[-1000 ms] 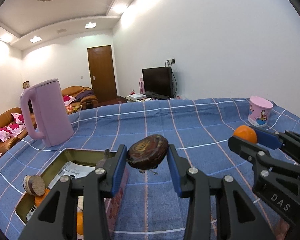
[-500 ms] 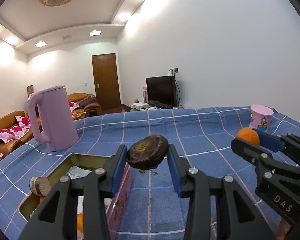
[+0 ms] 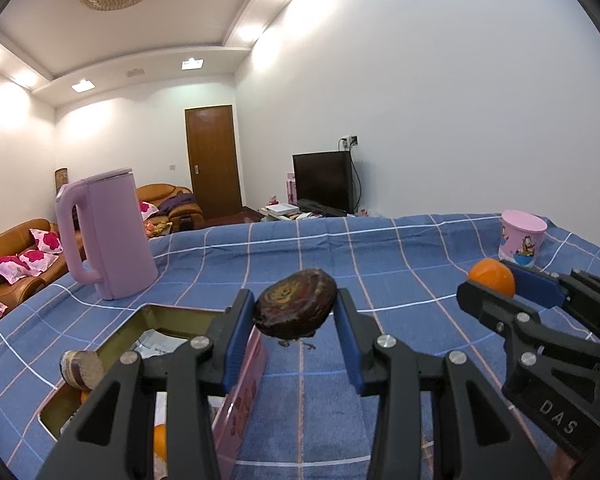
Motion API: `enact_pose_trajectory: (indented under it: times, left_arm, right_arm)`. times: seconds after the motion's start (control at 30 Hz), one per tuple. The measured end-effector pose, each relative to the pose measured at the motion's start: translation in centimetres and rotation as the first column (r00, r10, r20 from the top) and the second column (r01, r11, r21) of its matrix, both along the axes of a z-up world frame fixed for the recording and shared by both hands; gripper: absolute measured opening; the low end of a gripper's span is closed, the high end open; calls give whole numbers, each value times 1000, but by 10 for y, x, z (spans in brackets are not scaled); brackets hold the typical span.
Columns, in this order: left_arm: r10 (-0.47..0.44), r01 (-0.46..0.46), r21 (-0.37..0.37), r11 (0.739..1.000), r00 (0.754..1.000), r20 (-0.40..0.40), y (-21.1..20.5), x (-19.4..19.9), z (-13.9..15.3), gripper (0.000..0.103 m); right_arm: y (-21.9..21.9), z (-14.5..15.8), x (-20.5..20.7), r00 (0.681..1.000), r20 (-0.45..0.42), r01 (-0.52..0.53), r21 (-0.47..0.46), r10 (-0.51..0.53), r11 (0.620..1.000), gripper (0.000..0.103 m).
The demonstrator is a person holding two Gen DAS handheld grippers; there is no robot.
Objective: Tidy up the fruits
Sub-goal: 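Carry the orange and brown pastry over the tin tray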
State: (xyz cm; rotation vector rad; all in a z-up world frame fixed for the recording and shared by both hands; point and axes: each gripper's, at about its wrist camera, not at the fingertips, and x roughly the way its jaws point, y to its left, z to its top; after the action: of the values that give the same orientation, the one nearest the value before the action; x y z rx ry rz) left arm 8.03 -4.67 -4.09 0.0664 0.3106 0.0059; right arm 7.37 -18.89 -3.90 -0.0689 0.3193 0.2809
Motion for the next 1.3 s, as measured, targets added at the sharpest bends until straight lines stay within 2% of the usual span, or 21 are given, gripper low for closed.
enact_pose_trajectory:
  times: [0.37, 0.77, 1.3]
  left_arm:
    - [34, -35, -20, 999, 998, -47, 28, -4, -3, 43]
    - [95, -97, -22, 995, 993, -63, 73, -17, 3, 43]
    - [188, -190, -8, 982, 974, -127, 114, -14, -3, 43]
  right_arm:
    - [21, -2, 8, 999, -36, -40, -4, 40, 999, 40]
    - [78, 3, 12, 988, -36, -154, -34, 153, 988, 40]
    - [126, 9, 18, 968, -44, -250, -50, 247, 967, 40]
